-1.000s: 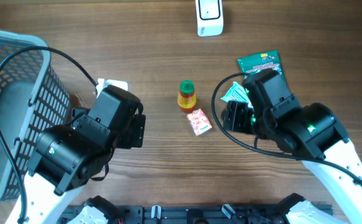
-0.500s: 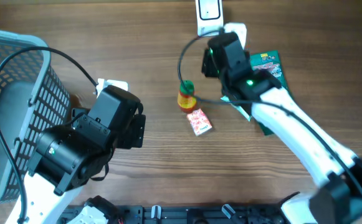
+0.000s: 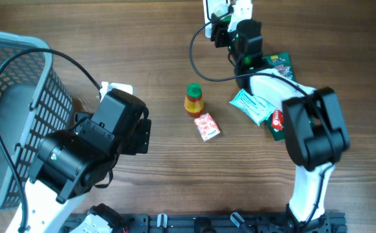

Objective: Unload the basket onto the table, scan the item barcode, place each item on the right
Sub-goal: 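Carry the jar toward the scanner and hold its label facing it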

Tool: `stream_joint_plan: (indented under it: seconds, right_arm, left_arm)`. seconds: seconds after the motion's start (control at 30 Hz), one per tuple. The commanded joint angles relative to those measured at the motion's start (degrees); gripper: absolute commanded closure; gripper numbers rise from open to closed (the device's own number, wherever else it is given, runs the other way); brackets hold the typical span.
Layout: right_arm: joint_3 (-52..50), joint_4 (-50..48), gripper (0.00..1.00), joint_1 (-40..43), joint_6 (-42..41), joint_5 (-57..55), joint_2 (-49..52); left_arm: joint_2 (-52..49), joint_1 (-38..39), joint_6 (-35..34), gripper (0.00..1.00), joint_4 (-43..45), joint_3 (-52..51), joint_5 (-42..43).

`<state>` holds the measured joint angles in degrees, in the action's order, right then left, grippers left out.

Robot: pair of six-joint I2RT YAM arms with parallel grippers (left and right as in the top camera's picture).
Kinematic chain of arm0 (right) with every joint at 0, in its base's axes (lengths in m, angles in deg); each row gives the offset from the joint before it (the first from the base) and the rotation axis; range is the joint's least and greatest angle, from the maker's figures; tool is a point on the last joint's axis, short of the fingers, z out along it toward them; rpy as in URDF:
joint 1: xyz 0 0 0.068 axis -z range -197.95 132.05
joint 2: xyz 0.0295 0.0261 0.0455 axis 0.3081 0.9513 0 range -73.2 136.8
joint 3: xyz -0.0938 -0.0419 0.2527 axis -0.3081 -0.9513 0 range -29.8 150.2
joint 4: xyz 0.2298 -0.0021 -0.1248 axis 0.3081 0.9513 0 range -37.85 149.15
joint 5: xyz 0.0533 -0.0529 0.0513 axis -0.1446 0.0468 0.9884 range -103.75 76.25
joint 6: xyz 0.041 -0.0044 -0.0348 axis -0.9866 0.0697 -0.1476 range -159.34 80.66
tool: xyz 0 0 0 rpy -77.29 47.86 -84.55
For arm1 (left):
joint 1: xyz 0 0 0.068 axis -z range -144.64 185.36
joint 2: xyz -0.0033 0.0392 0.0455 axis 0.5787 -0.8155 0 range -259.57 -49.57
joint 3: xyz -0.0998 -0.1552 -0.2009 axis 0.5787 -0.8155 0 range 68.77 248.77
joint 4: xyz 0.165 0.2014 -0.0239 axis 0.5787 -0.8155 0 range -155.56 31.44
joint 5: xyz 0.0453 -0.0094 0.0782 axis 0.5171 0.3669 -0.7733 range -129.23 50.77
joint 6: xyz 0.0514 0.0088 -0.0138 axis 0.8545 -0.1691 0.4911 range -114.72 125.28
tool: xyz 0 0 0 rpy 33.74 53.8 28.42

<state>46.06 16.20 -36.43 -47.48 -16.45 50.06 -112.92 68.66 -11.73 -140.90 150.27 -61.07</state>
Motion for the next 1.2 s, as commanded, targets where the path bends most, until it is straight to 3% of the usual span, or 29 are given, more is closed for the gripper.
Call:
stream_joint_plan:
  seconds: [0.0,0.23,0.37,0.47,0.63,0.77,0.87,1.03,1.17]
  right_arm:
    - [6.19,-3.65,0.51,-0.09,2.89,0.81,5.18]
    - [22.93,0.81,0.49,0.09,4.35,0.81,15.1]
    - [23.69,1.55,0.5,0.24,4.55,-0.31,15.78]
    - [23.69,4.57,0.51,0.5,4.59,-0.72,13.77]
    - [23.69,21.2,0.52,4.72,5.01,-4.33,0.24]
    - [23.69,37.48,0.52,13.03,4.74,-7.39,-10.73]
    - [23.69,50.93,0.52,24.83,0.85,-12.57,-14.64]
    - [22.97,64.65,0.53,42.21,-8.61,-10.05,-12.72]
    - [22.03,67.69,0.52,50.75,-8.79,-4.24,-9.42]
  left_arm:
    - [0.31,-0.2,0.09,0.0,0.02,0.07,-0.72]
    - [0.31,-0.2,0.09,0.0,0.02,0.07,-0.72]
    - [0.31,-0.2,0.09,0.0,0.02,0.07,-0.72]
    - [0.31,-0.2,0.09,0.0,0.02,0.07,-0.72]
    - [0.31,-0.2,0.09,0.0,0.02,0.07,-0.72]
    - [0.31,-0.2,0.09,0.0,0.02,0.07,-0.72]
    - [0.31,-0.2,0.09,0.0,0.02,0.07,-0.72]
    - [0.31,-0.2,0.09,0.0,0.02,0.07,-0.72]
    - [0.31,-0.2,0.09,0.0,0.02,0.07,-0.72]
